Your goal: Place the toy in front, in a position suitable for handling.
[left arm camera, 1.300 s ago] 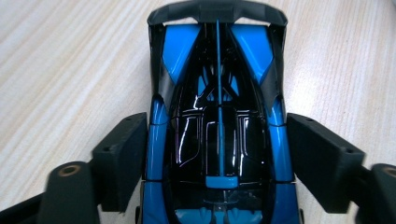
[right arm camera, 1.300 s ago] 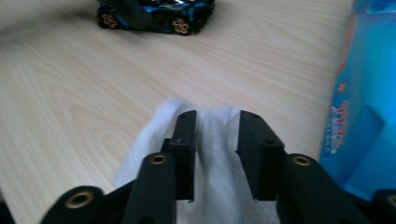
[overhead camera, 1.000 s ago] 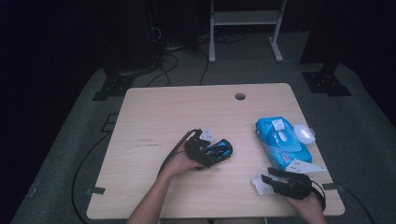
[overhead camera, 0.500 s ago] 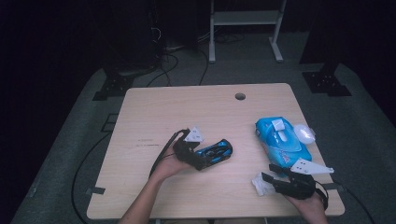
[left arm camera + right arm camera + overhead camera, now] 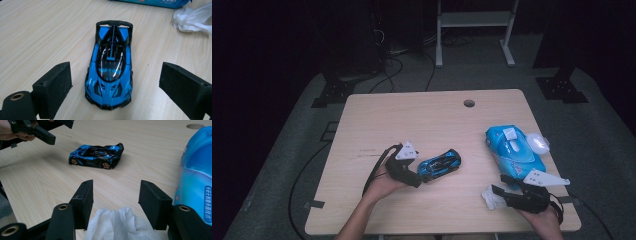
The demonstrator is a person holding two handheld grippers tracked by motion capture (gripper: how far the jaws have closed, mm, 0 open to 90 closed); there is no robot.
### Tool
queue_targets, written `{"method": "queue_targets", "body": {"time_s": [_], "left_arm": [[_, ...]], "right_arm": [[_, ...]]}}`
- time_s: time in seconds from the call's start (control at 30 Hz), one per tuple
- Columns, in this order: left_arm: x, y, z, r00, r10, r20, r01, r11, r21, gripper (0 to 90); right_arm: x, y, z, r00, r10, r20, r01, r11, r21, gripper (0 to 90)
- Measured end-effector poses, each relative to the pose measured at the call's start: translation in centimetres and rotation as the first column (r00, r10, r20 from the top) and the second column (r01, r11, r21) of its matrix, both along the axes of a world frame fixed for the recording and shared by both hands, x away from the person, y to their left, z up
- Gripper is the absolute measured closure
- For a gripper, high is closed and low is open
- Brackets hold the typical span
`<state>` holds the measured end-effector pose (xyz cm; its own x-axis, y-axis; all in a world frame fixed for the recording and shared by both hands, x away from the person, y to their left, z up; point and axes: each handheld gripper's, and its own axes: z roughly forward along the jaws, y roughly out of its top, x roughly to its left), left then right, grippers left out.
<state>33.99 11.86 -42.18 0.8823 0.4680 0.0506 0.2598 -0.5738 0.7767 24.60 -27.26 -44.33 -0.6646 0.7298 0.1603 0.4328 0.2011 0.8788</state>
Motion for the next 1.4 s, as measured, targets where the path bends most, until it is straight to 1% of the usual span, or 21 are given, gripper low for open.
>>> {"method": "queue_targets", "body": {"time_s": [0.07,0.17,0.3,0.43,0.5,0.73,0.83,0.97,1.07,1.13,1.17,1.2,1.27,1.3,1.4], "left_arm": [[-0.3,0.3,-0.1,1.0,0.004,-0.005,-0.004,1.0,-0.007,10.1],[-0.9,0.8,-0.1,1.0,0.009,0.003,-0.009,0.9999,-0.007,9.8],[-1.5,1.4,-0.3,0.9998,0.022,-0.004,-0.022,0.9994,-0.027,9.7],[-2.0,1.9,-0.6,0.9995,0.032,-0.003,-0.032,0.9989,-0.035,9.6],[-2.4,2.5,-0.8,0.9991,0.041,-0.008,-0.041,0.9983,-0.041,9.6],[-3.1,3.6,-1.2,0.9981,0.06,-0.013,-0.061,0.9972,-0.044,9.3],[-3.7,4.3,-1.3,0.9974,0.072,-0.011,-0.072,0.9962,-0.049,9.3],[-4.2,4.7,-1.5,0.9967,0.08,-0.004,-0.081,0.9954,-0.052,9.0],[-4.6,5.2,-1.8,0.996,0.089,-0.008,-0.09,0.9941,-0.062,8.9],[-4.9,5.8,-2.1,0.9942,0.107,-0.011,-0.108,0.9911,-0.078,8.9],[-4.9,5.8,-2.1,0.9942,0.107,-0.011,-0.108,0.9911,-0.078,8.9],[-5.1,6.2,-2.2,0.9931,0.117,-0.012,-0.117,0.9896,-0.084,8.8],[-5.3,6.6,-2.2,0.9926,0.121,-0.009,-0.121,0.9895,-0.079,8.9],[-5.4,6.8,-2.2,0.9923,0.123,-0.009,-0.123,0.9887,-0.085,8.8],[-5.6,7.3,-2.1,0.991,0.134,-0.002,-0.134,0.9874,-0.085,8.8]], "right_arm": [[0.0,0.0,0.0,1.0,0.0,0.003,0.0,1.0,-0.001,43.8],[0.0,0.1,0.0,1.0,0.004,0.001,-0.004,1.0,-0.001,43.4],[0.0,0.2,0.0,0.9999,0.011,0.006,-0.011,1.0,-0.002,42.6],[0.0,0.2,0.1,0.9999,0.012,0.006,-0.012,1.0,0.0,42.0],[0.0,0.2,0.0,0.9999,0.013,0.007,-0.013,1.0,0.0,41.7],[0.0,0.2,0.1,0.9999,0.01,0.006,-0.01,1.0,0.007,40.9],[0.0,0.3,0.1,0.9999,0.011,0.008,-0.011,1.0,0.008,40.6],[0.0,0.3,0.0,0.9999,0.013,0.01,-0.013,1.0,0.007,40.2],[0.0,0.3,0.0,0.9999,0.012,0.008,-0.012,1.0,0.006,40.0],[0.0,0.4,-0.1,0.9999,0.014,0.004,-0.014,1.0,0.004,39.7],[0.0,0.4,-0.1,0.9999,0.014,0.004,-0.014,1.0,0.004,39.7],[0.0,0.5,-0.1,0.9999,0.014,0.002,-0.014,1.0,0.008,39.6],[0.1,0.6,-0.1,0.9999,0.014,0.003,-0.014,1.0,0.007,39.5],[0.1,0.6,-0.1,0.9999,0.014,0.006,-0.014,1.0,0.008,39.5],[0.1,0.7,0.0,0.9998,0.016,0.01,-0.016,1.0,0.004,39.3]]}}
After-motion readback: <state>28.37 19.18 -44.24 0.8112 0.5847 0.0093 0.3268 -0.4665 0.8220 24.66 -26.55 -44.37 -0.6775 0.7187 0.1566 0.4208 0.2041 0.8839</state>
